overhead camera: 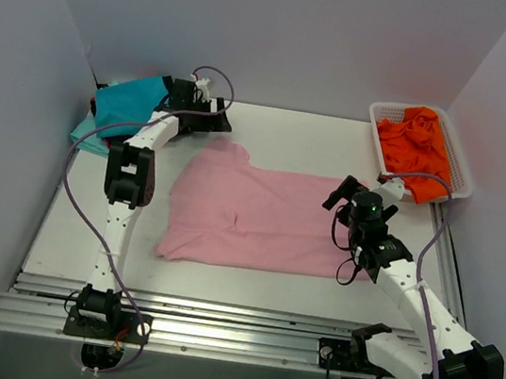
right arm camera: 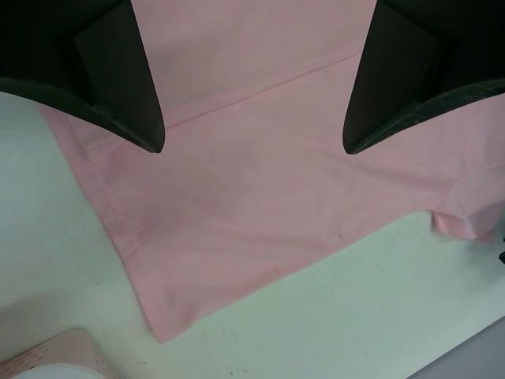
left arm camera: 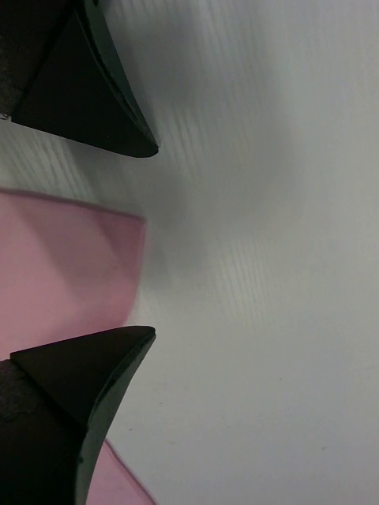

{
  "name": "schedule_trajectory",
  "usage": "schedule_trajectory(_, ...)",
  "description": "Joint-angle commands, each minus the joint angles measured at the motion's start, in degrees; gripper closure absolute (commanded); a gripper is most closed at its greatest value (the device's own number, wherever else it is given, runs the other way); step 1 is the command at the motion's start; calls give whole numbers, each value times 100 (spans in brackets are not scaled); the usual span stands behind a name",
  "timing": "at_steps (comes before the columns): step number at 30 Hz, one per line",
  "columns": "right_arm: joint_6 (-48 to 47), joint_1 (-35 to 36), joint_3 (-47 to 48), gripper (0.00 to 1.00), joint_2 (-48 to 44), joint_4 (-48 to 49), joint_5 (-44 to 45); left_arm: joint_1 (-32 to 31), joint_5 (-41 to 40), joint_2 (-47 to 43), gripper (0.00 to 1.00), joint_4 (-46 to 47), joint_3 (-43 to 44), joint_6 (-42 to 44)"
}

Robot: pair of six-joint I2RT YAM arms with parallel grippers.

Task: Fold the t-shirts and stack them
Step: Grap the side of the flattened tshirt furthest away from the robot with both arms

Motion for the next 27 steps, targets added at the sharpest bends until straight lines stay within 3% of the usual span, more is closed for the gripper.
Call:
schedule_trajectory(1, -34, -148, -39, 9, 19, 61, -149, -34, 493, -431, 1, -182, -421, 67)
schedule_trajectory(6, 2, -297, -83, 9, 116, 79, -289, -43, 423, -890, 0, 266, -1677, -64)
schedule_trajectory(8, 19, -306, -56, 9, 133, 44, -298, -52, 336, -943, 3, 311, -1768, -134)
schedule_trajectory(11, 45, -315, -13, 9, 81, -44, -290, -61, 107, -847, 19, -4, -1584, -205)
schedule_trajectory(22, 98, -376, 84, 9, 72, -193, -35, -166, -43, -539, 40, -488, -1144, -83)
schedule_trajectory(27, 160, -447, 303, 9, 300, -132, 62, -297, -297, -276, 60, -997, -635, 41)
